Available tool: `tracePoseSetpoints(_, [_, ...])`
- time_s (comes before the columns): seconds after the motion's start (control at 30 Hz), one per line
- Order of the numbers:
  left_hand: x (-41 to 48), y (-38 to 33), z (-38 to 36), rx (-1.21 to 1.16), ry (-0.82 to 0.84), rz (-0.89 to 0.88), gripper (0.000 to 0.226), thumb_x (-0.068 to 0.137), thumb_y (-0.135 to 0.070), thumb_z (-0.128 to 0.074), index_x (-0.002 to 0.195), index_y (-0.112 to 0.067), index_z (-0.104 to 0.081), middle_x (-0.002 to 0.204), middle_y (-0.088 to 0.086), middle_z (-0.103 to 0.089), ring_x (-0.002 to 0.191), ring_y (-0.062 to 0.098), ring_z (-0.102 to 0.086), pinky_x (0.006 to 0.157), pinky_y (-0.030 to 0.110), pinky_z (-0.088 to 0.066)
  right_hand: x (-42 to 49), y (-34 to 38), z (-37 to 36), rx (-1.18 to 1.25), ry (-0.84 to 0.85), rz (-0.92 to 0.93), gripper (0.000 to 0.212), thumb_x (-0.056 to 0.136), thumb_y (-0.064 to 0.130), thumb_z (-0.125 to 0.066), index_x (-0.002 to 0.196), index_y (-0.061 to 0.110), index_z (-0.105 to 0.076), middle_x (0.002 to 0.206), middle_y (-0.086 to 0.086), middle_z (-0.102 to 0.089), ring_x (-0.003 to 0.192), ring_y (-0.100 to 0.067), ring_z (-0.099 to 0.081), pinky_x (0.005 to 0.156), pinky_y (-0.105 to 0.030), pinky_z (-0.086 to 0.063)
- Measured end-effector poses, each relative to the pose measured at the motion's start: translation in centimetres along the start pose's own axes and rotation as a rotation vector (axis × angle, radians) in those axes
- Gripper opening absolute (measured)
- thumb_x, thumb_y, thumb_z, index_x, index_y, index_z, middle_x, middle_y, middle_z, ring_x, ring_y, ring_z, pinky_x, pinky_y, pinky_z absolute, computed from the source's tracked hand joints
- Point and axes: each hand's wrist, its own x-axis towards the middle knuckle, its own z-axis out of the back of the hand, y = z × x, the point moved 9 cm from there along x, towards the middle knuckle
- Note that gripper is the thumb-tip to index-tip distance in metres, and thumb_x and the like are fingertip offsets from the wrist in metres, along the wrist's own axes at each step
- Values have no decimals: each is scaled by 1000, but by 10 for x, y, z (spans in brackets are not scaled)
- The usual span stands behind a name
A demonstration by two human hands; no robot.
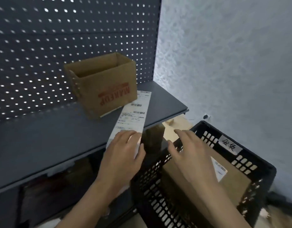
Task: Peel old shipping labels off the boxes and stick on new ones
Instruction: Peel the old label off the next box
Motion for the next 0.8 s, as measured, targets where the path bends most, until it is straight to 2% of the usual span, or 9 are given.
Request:
tracePoseSetpoints(0.1, [-32, 35, 47, 114, -81, 125, 35, 92, -26, -60, 122, -9, -63, 122, 4, -63, 117, 23, -53, 91, 40, -52, 1, 49, -17, 41, 46, 164, 45, 96, 48, -48, 137, 28, -52, 133, 7, -54, 116, -14, -52, 92, -30, -45])
tracePoseSetpoints(0.17, [-54, 57, 78, 174, -148, 198, 35, 91, -27, -60, 121, -10, -64, 121, 4, -62, 117, 25, -52, 89, 41, -53, 0, 84, -28, 61, 62, 273, 47, 95, 47, -51, 136, 24, -54, 132, 4, -55, 116, -18, -53, 94, -34, -47])
tracePoseSetpoints(0.27, [-86, 83, 119, 260, -220, 256, 45, 92, -36, -45, 121, -8, -64, 123, 6, -60, 121, 27, -49, 97, 40, -48, -5, 137, -46, 110, 92, 416, 48, 93, 45, -53, 134, 21, -55, 131, 0, -56, 120, -21, -52, 99, -38, -46])
tracePoseSetpoints(0.4, [-127, 124, 167, 343, -287, 371, 49, 92, -40, -41, 123, -8, -62, 128, 7, -56, 131, 31, -42, 101, 44, -44, -15, 208, -70, 155, 126, 558, 49, 94, 44, -55, 136, 19, -54, 132, 1, -56, 123, -18, -50, 100, -34, -42])
tracePoseSetpoints(0.57, [-168, 174, 220, 384, -322, 477, 52, 92, -42, -39, 128, -10, -58, 135, 9, -52, 138, 30, -33, 105, 46, -41, -29, 294, -103, 192, 209, 661, 51, 97, 45, -50, 142, 21, -47, 140, 1, -48, 128, -19, -44, 105, -38, -41])
tracePoseSetpoints(0.7, [-193, 212, 261, 387, -366, 516, 50, 91, -41, -42, 127, -10, -59, 134, 8, -52, 135, 31, -36, 104, 49, -42, -41, 356, -127, 190, 280, 710, 54, 99, 47, -45, 146, 22, -39, 146, 0, -42, 131, -20, -40, 108, -39, -37])
tracePoseSetpoints(0.8, [-211, 248, 294, 414, -392, 559, 51, 90, -44, -42, 128, -14, -57, 135, 12, -51, 133, 37, -35, 107, 52, -37, -50, 398, -145, 201, 336, 737, 58, 100, 49, -41, 151, 24, -31, 151, 0, -37, 136, -19, -34, 112, -37, -33])
